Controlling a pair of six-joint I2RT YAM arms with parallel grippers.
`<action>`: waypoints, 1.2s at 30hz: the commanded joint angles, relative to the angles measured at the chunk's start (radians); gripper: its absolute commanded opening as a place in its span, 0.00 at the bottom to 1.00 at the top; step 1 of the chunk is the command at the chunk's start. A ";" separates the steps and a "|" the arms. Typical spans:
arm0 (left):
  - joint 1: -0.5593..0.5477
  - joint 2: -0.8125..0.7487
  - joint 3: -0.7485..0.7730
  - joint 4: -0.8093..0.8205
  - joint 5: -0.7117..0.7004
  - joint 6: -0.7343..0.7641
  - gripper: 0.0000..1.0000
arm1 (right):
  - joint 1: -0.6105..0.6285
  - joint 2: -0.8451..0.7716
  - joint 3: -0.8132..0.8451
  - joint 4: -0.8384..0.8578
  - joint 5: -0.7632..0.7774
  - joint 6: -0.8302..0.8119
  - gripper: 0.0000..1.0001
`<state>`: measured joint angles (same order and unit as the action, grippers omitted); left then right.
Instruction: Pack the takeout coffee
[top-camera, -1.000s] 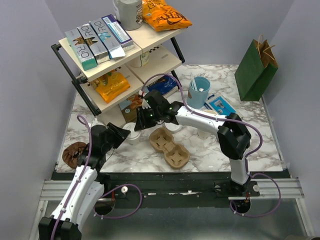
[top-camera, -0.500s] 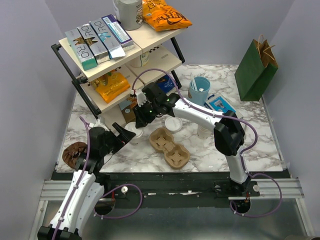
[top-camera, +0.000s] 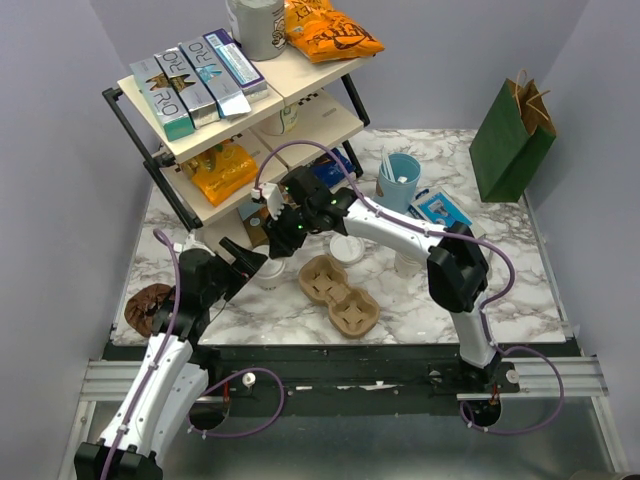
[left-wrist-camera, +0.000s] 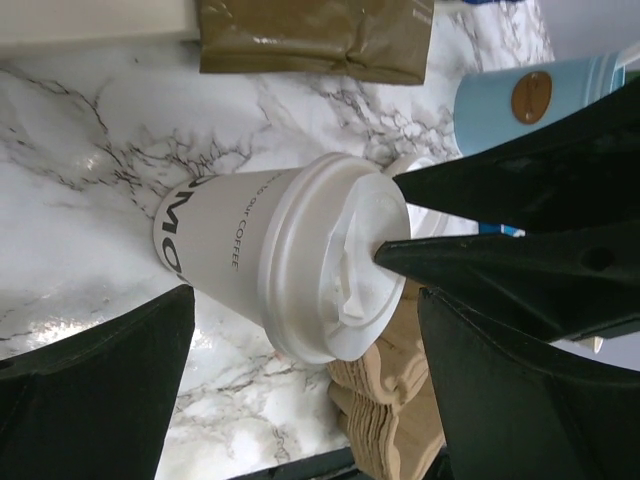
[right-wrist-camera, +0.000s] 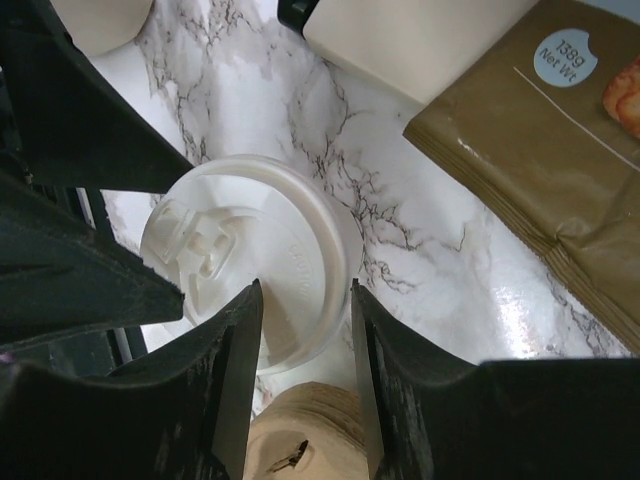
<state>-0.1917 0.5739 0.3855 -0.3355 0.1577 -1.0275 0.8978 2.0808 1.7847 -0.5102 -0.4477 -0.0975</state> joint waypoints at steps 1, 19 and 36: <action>0.021 0.020 -0.008 0.046 -0.090 -0.043 0.99 | 0.013 0.062 0.021 -0.074 0.070 -0.068 0.48; 0.120 0.113 -0.143 0.273 0.088 -0.088 0.59 | 0.012 0.064 -0.024 -0.051 0.098 -0.013 0.47; 0.120 -0.032 -0.269 0.146 0.063 -0.059 0.21 | 0.013 -0.027 -0.332 0.211 0.282 0.280 0.53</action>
<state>-0.0719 0.5762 0.1772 0.0357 0.2127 -1.1198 0.9043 1.9957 1.5311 -0.1753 -0.3294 0.1596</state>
